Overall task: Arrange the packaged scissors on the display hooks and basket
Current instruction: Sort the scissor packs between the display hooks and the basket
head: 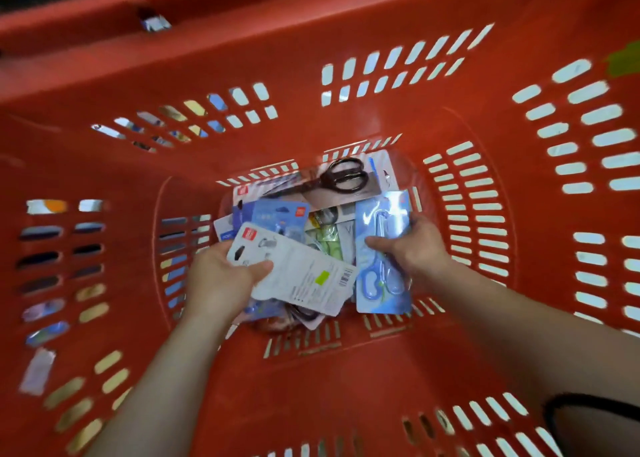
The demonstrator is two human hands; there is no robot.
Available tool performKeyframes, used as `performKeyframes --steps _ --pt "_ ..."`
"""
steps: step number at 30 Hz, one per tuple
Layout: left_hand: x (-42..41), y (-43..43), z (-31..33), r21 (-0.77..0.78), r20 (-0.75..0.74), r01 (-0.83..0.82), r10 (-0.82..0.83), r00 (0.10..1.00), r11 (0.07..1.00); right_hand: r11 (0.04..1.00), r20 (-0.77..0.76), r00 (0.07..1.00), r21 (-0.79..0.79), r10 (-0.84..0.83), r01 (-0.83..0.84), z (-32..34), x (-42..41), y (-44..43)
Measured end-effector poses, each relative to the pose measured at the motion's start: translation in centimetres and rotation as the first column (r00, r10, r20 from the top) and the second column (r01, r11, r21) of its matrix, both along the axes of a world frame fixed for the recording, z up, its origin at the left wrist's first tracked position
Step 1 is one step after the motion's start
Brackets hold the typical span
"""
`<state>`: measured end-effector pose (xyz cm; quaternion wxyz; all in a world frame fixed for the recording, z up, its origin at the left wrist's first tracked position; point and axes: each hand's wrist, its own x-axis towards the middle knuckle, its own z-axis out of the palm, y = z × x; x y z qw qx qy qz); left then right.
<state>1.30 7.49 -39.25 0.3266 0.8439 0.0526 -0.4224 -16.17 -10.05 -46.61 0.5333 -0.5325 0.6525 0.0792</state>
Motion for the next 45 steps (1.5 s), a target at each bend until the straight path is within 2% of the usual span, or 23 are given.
performKeyframes --steps 3,6,8,10,14,16,18,21,23,25,27,29,31,33,35,36,37,39,40,43,45 --pt "1.1 -1.7 -0.2 -0.071 -0.015 -0.116 0.115 0.993 0.991 0.989 0.022 0.999 -0.14 -0.041 0.043 1.3 -0.7 -1.1" --pt "2.6 -3.1 -0.6 -0.122 -0.126 -0.273 0.258 0.958 0.954 0.967 0.013 0.999 -0.248 -0.05 0.051 2.5 -0.3 -2.0" --pt "3.4 -3.7 -1.2 -0.133 -0.22 -0.299 0.266 0.939 0.945 0.969 0.096 0.988 -0.203 -0.12 0.138 2.9 0.6 -2.1" --pt "3.7 -4.1 -1.6 -0.158 -0.275 -0.299 0.249 0.929 0.941 0.973 0.17 0.978 -0.175 -0.118 0.148 3.0 1.7 -1.9" --pt "2.4 -4.7 -2.4 -0.191 -0.353 -0.273 0.193 0.915 0.943 0.982 0.23 0.973 -0.189 0.026 0.019 3.9 2.7 -1.1" --pt "1.1 -5.1 -2.2 -0.169 -0.323 -0.258 0.193 0.926 0.951 0.968 0.216 0.973 -0.252 0.079 -0.022 4.8 2.5 -0.8" --pt "-0.2 -5.3 -1.0 -0.16 -0.22 -0.182 0.144 0.965 0.97 0.949 0.168 0.984 -0.315 0.064 -0.008 6.0 2.4 -0.8" --pt "-0.5 -4.8 3.7 -0.111 0.017 0.023 -0.021 1.0 0.994 0.921 0.134 0.989 -0.39 0.06 -0.003 9.4 2.0 -1.7" --pt "-0.1 -4.0 8.6 -0.056 0.168 0.207 -0.195 0.966 0.977 0.897 0.096 0.984 -0.432 0.151 -0.095 13.5 2.1 -2.4" --pt "0.3 -2.9 14.3 0.02 0.314 0.392 -0.378 0.871 0.92 0.842 0.065 0.948 -0.482 0.312 -0.244 17.9 2.3 -2.9" --pt "1.0 -2.1 20.2 0.024 0.421 0.519 -0.48 0.77 0.854 0.692 -0.023 0.828 -0.538 0.56 -0.482 22.3 2.6 -3.3" --pt "1.9 -1.6 26.4 -0.015 0.411 0.625 -0.565 0.715 0.78 0.538 -0.041 0.663 -0.547 0.748 -0.641 26.9 3.5 -3.4" --pt "3.1 -1.5 31.7 -0.068 0.349 0.673 -0.614 0.708 0.737 0.529 0.03 0.596 -0.499 0.803 -0.687 31.3 4.3 -3.1" --pt "4.2 -2.0 36.2 -0.141 0.22 0.572 -0.538 0.814 0.808 0.598 0.17 0.58 -0.363 0.797 -0.715 35.7 4.9 -2.8" --pt "5.1 -2.6 39.9 -0.214 0.083 0.384 -0.375 0.923 0.898 0.76 0.416 0.676 -0.057 0.608 -0.648 39.9 5.4 -2.5" --pt "5.4 -2.9 41.7 -0.238 0.039 0.307 -0.307 0.951 0.921 0.792 0.491 0.712 0.072 0.502 -0.607 41.8 5.5 -2.6" --pt "5.5 -3.2 43.4 -0.248 0.022 0.26 -0.263 0.965 0.933 0.783 0.53 0.706 0.12 0.469 -0.611 44.0 5.7 -2.6" --pt "4.9 -3.7 46.9 -0.274 0.03 0.177 -0.175 0.984 0.946 0.728 0.602 0.612 0.074 0.513 -0.682 47.5 5.7 -2.6" --pt "4.6 -3.9 48.6 -0.302 0.04 0.106 -0.099 0.994 0.947 0.729 0.616 0.586 0.028 0.527 -0.684 48.9 5.6 -2.7" --pt "3.6 -3.3 53.6 -0.388 0.099 -0.15 0.203 0.974 0.909 0.852 0.604 0.666 -0.042 0.438 -0.522 52.2 5.1 -3.0" --pt "2.7 -2.8 57.4 -0.402 0.221 -0.202 0.309 0.925 0.893 0.931 0.593 0.733 -0.083 0.333 -0.356 54.6 4.8 -3.0"
